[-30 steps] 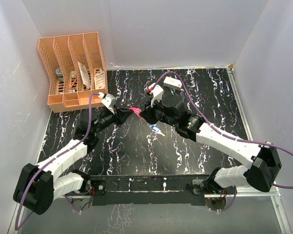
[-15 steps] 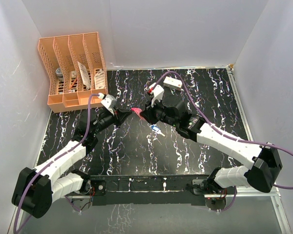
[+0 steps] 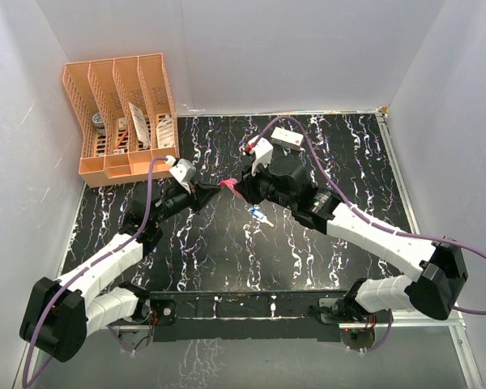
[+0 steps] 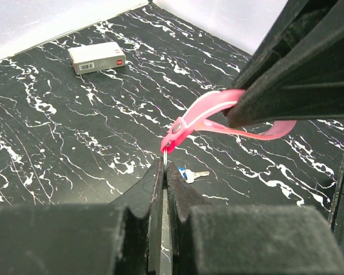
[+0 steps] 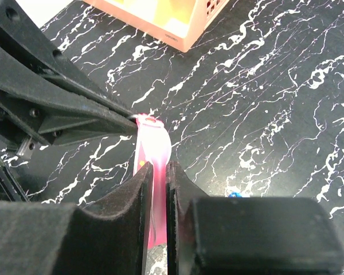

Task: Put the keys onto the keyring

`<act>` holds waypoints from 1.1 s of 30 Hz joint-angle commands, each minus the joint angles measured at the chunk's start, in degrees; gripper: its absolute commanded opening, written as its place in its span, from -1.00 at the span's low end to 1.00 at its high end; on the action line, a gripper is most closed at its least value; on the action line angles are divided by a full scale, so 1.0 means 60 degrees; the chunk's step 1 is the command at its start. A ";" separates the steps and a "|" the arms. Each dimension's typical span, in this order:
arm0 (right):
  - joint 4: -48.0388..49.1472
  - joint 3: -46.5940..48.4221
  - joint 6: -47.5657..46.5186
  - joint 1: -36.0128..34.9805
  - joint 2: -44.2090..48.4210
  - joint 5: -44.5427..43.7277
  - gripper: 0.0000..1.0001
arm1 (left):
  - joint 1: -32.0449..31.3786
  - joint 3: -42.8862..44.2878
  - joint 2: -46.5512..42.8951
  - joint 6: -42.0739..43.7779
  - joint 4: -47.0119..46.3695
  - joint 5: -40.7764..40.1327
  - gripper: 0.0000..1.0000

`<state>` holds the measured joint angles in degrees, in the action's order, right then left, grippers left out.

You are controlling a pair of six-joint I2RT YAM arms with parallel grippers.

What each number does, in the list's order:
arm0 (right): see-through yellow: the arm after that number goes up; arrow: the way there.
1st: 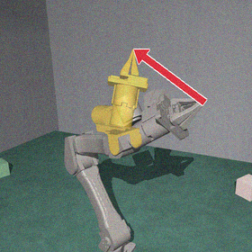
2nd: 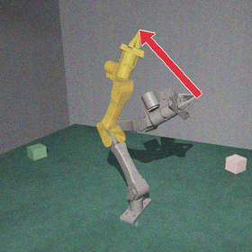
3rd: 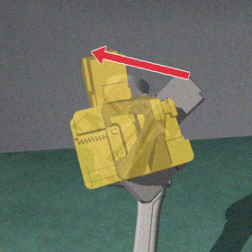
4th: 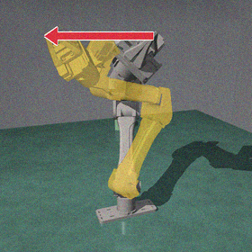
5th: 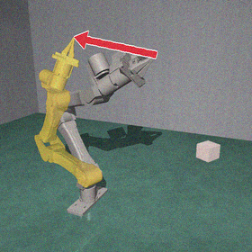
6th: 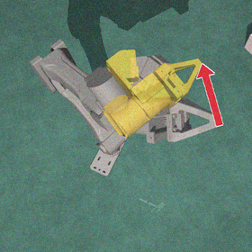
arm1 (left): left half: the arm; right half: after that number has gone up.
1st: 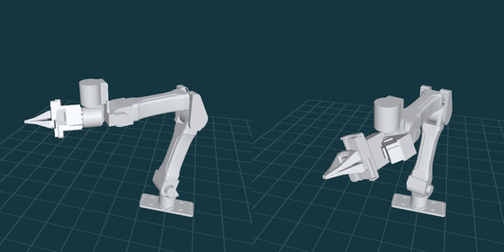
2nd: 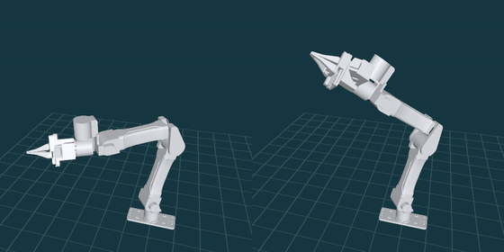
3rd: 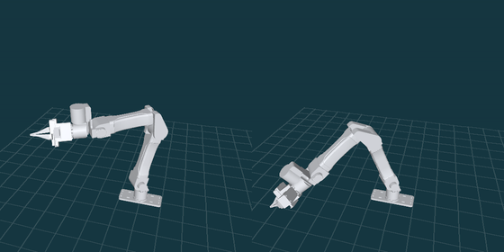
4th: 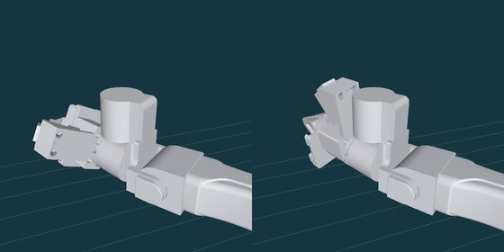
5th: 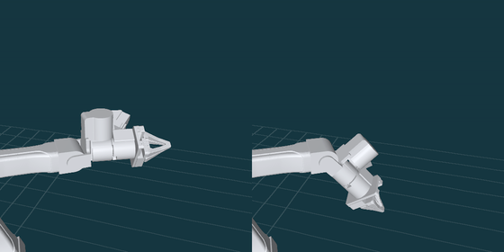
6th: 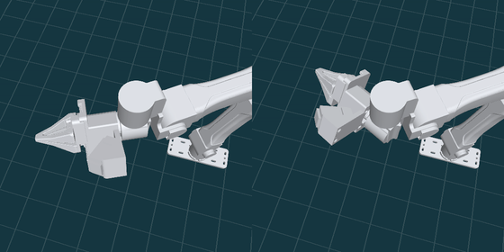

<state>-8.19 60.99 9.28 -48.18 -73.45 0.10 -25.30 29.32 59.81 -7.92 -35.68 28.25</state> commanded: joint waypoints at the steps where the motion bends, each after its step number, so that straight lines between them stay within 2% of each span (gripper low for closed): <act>1: 0.0147 0.1015 -0.0063 0.0062 -0.0132 -0.0332 -0.76 | -0.0031 0.0123 0.0118 0.0040 -0.0223 0.0583 -1.00; 14: -0.0493 0.2539 -0.0101 0.0172 -0.1379 -0.0879 -0.63 | -0.0055 -0.0309 0.0422 -0.0806 -0.1265 0.2202 -1.00; 17: -0.0477 0.2696 -0.0091 0.0268 -0.1615 -0.0876 -0.48 | -0.0063 -0.0372 0.0534 -0.0942 -0.1522 0.2555 -1.00; 19: -0.0502 0.2898 -0.0134 0.0366 -0.1783 -0.0855 -0.46 | -0.0061 -0.0454 0.0641 -0.1119 -0.1827 0.2758 -1.00; 21: -0.0479 0.3093 -0.0132 0.0503 -0.1943 -0.0895 -0.22 | -0.0061 -0.0524 0.0732 -0.1289 -0.2093 0.2934 -1.00; 23: -0.0562 0.3344 -0.0135 0.0683 -0.2151 -0.0884 -0.08 | -0.0061 -0.0603 0.0751 -0.1431 -0.2291 0.2909 -1.00; 26: -0.0439 0.3476 -0.0104 0.0954 -0.2240 -0.0933 0.29 | -0.0062 -0.0688 0.0638 -0.1489 -0.2420 0.2810 -1.00; 29: -0.0371 0.3471 -0.0053 0.1203 -0.2161 -0.1040 0.38 | -0.0061 -0.0727 0.0538 -0.1535 -0.2420 0.2412 -1.00; 31: -0.0212 0.3240 -0.0018 0.1331 -0.1957 -0.1246 0.51 | -0.0061 -0.0774 0.0482 -0.1551 -0.2449 0.2265 -1.00; 33: -0.0091 0.3022 -0.0013 0.1474 -0.1736 -0.1273 0.54 | -0.0061 -0.0810 0.0454 -0.1680 -0.2578 0.2039 -1.00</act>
<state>-13.23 79.05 9.13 -40.77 -87.37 -5.54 -25.36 25.15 64.55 -16.97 -47.07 42.33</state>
